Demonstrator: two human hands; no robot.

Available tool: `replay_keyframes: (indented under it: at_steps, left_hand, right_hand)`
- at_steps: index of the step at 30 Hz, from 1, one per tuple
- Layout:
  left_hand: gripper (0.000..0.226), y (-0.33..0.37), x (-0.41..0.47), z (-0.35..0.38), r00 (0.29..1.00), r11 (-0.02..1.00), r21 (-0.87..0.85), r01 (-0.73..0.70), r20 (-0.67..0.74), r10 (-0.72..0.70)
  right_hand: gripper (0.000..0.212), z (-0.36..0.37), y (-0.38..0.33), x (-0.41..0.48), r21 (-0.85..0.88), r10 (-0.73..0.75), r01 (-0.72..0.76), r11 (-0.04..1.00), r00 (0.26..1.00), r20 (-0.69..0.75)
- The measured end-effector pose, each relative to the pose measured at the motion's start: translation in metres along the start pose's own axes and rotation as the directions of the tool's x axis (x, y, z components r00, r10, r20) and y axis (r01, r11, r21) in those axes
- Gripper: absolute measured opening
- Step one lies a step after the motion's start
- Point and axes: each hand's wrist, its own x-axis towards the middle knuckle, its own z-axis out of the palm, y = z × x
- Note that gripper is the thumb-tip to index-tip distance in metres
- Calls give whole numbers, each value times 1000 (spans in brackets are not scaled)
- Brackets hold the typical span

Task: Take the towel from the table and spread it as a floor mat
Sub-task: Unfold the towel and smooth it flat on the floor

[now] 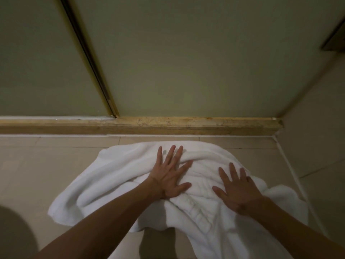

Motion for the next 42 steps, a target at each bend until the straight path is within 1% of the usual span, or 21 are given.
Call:
replay_keyframes:
  at_steps: [5, 8, 10, 12, 15, 18, 21, 23, 25, 28, 32, 37, 42]
  left_hand:
    - [80, -3, -2, -2, 999, 999, 24, -38, 18, 37]
    - [82, -9, -5, -4, 996, 998, 0, -62, 59, 62]
    - [84, -13, -10, -4, 995, 996, -49, -71, 70, 74]
    - [86, -19, -16, -4, 997, 990, -140, -13, 71, 23]
    - [88, -34, -24, -4, 987, 959, -250, 137, 115, -111]
    - [85, -54, -28, -5, 963, 924, -292, 248, 173, -204]
    - [74, -67, -30, 0, 940, 903, -280, 325, 202, -276]
    - [72, -69, -31, 5, 939, 910, -249, 330, 185, -290]
    - [76, -69, -32, 9, 947, 924, -218, 313, 149, -286]
    - [77, -70, -34, 11, 945, 930, -179, 322, 115, -305]
    - [80, -66, -41, 15, 927, 911, -189, 366, 158, -340]
    - [76, -58, -67, 19, 904, 875, -241, 420, 194, -381]
    - [77, -46, -102, 26, 878, 839, -263, 477, 189, -440]
  right_hand:
    - [82, 9, -15, -9, 104, 72, -77, 992, 996, 54]
    - [77, -3, -15, -7, 188, 67, -76, 979, 996, 56]
    - [72, -12, -12, -4, 188, 48, -54, 981, 998, 37]
    - [69, -17, -8, 0, 193, 28, -32, 981, 999, 24]
    - [67, -19, -5, 9, 203, 8, -10, 979, 1000, 13]
    - [64, -21, -4, 23, 215, -4, 3, 977, 1000, 4]
    - [62, -21, -2, 40, 233, -23, 28, 972, 999, -23]
    - [60, -20, 1, 49, 242, -29, 38, 970, 999, -41]
    - [58, -20, 2, 57, 255, -32, 44, 966, 998, -52]
    - [56, -26, -1, 63, 304, -26, 42, 952, 998, -56]
    - [54, -31, -28, 60, 359, -136, 152, 921, 988, -69]
    - [60, -32, -57, 55, 297, -182, 190, 936, 982, -55]
    - [62, -28, -71, 44, 227, -254, 255, 940, 967, -33]
